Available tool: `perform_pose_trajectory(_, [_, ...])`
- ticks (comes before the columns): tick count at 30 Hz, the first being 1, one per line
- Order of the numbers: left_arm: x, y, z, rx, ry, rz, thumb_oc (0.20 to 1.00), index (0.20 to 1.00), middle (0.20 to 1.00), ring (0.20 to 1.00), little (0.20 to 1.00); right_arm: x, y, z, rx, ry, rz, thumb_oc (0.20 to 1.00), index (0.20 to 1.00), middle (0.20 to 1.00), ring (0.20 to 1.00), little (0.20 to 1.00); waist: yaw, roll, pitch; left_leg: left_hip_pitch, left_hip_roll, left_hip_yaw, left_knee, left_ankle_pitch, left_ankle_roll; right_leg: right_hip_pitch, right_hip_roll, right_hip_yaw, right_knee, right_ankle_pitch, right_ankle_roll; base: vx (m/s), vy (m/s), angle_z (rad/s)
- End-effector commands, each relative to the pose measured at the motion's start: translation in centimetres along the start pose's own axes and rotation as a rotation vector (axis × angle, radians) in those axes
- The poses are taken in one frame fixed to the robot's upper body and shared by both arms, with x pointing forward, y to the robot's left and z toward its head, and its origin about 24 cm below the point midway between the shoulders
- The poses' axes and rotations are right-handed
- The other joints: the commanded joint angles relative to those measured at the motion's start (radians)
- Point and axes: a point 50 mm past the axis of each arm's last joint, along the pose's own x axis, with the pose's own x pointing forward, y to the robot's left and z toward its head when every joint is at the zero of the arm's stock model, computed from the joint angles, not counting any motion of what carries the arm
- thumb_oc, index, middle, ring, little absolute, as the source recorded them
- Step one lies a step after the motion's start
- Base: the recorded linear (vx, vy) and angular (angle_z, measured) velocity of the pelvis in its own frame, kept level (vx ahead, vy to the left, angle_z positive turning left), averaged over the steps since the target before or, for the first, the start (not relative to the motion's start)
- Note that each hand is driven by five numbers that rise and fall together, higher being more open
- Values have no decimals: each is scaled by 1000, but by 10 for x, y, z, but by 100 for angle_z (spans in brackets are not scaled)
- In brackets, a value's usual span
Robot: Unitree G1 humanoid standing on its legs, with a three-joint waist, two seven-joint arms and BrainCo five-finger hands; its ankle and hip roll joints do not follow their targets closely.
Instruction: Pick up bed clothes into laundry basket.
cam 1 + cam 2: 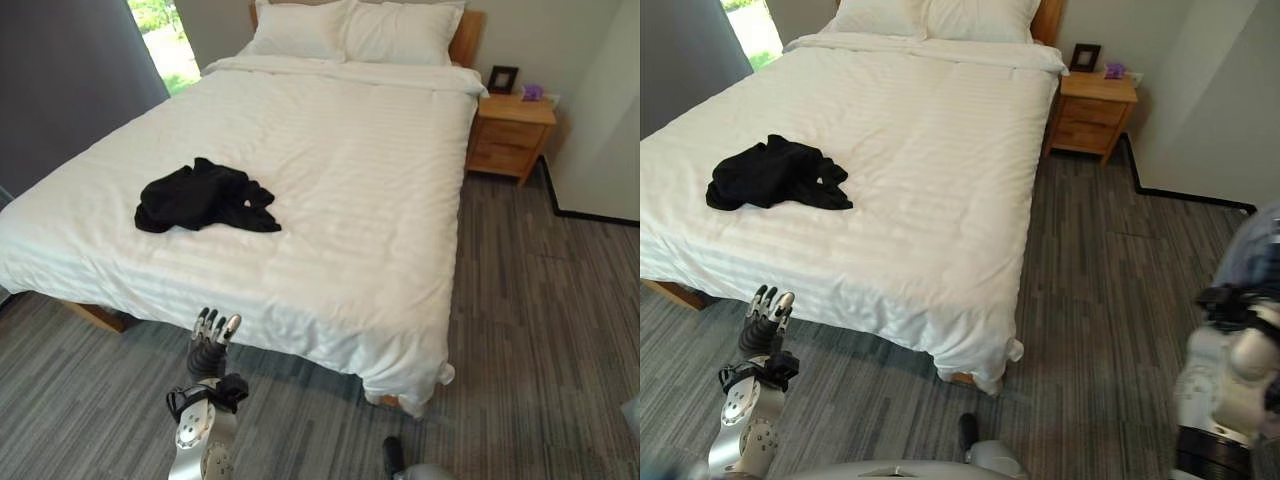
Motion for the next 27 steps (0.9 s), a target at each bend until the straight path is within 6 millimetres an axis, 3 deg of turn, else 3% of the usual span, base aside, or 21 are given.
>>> perform_pose_trajectory(1, [8,-1,26,61,-107,-57,1000,1000,1000,1000,1000,-12,37,-5,133,22,194,200,200,200,200,200,36,-70,-18,-34,-44,-99,-1,88,-9,109,-62,-18,5,-48,51,0,0,0])
perform_pose_trajectory(3, [8,-1,26,61,-104,-56,1000,1000,1000,1000,1000,-21,44,-16,168,82,224,200,200,200,200,200,41,-69,-11,-35,-46,-102,-1,90,-8,109,-64,-20,4,-47,50,-39,8,9])
perform_pose_trajectory(4, [6,0,21,48,-87,-45,1000,1000,1000,1000,1000,-46,61,-42,299,234,273,200,200,200,200,200,58,-66,5,-36,-50,-111,-1,95,-6,113,-67,-22,5,-46,47,-43,11,21])
perform_pose_trajectory(7, [2,4,17,37,-72,-20,1000,1000,1000,1000,1000,-63,72,-51,398,302,301,200,200,200,200,200,72,-63,17,-34,-51,-122,-1,99,-5,119,-70,-35,6,-50,46,-4,6,9])
perform_pose_trajectory(13, [5,9,25,30,-121,16,1000,1000,1000,1000,1000,-57,80,-42,392,246,343,200,200,200,200,200,94,-53,51,-46,-46,-141,5,104,-11,90,-76,-70,88,-82,42,-23,-20,12])
perform_pose_trajectory(15, [10,6,30,24,-144,13,1000,1000,1000,1000,1000,-51,75,-39,375,216,322,200,200,200,200,200,96,-56,67,-82,-54,-155,70,95,-25,91,-86,-94,96,-94,38,-33,-34,27])
perform_pose_trajectory(16, [15,-2,35,12,-167,-16,1000,1000,1000,1000,1000,-44,68,-31,351,169,306,200,200,200,200,200,98,-58,95,-150,-78,-137,202,84,-56,106,-108,-129,104,-112,35,-41,-19,47])
perform_pose_trajectory(17, [15,-2,35,11,-168,-17,1000,1000,1000,1000,1000,-44,68,-31,351,168,305,200,200,200,200,200,95,-58,96,-158,-80,-140,215,79,-56,105,-109,-133,106,-113,35,-82,79,50])
perform_pose_trajectory(18, [20,-12,38,-1,-184,-50,1000,1000,1000,1000,1000,-38,63,-27,309,135,278,200,200,200,200,200,86,-51,121,-232,-39,-77,261,136,-97,110,-133,-170,121,-127,36,-63,92,85])
perform_pose_trajectory(19, [20,-13,38,-1,-184,-50,1000,1000,1000,1000,1000,-38,63,-27,309,134,278,200,200,200,200,200,86,-51,120,-233,-39,-77,262,136,-97,109,-133,-170,122,-127,36,37,250,115])
perform_pose_trajectory(20, [21,-15,37,11,-176,-69,1000,1000,1000,1000,1000,-40,61,-25,334,132,262,200,200,200,200,200,74,-53,111,-252,99,7,187,170,-85,117,-174,-180,123,-132,65,99,157,122])
perform_pose_trajectory(21, [21,-15,37,11,-176,-69,1000,1000,1000,1000,1000,-40,61,-25,334,133,262,200,200,200,200,200,77,-53,111,-247,100,10,182,171,-86,118,-173,-178,124,-133,64,134,242,72])
perform_pose_trajectory(22, [23,-17,37,14,-177,-75,1000,1000,1000,1000,1000,-41,58,-22,314,121,261,200,200,200,200,200,65,-44,105,-254,139,46,152,207,-93,123,-184,-184,124,-142,74,156,322,17])
perform_pose_trajectory(23, [24,-20,38,-24,-186,-69,1000,1000,1000,1000,1000,-42,56,-20,301,117,260,200,200,200,200,200,57,-28,99,-277,205,37,100,275,-126,134,-210,-174,130,-160,89,154,320,0])
perform_pose_trajectory(24, [24,-20,38,-25,-185,-69,1000,1000,1000,1000,1000,-42,56,-20,301,117,260,200,200,200,200,200,57,-27,99,-274,207,37,94,279,-128,133,-209,-174,133,-162,88,202,413,15])
perform_pose_trajectory(25, [26,-22,38,-62,-187,-61,1000,1000,1000,1000,1000,-43,57,-22,305,126,258,200,200,200,200,200,56,-23,98,-288,250,10,69,307,-144,133,-234,-155,143,-166,104,140,269,23])
perform_pose_trajectory(27, [28,-21,40,-52,-193,-53,1000,1000,1000,1000,1000,-45,55,-24,295,140,251,200,200,200,200,200,49,-14,92,-273,293,-18,49,331,-170,136,-271,-128,158,-176,120,184,337,-9])
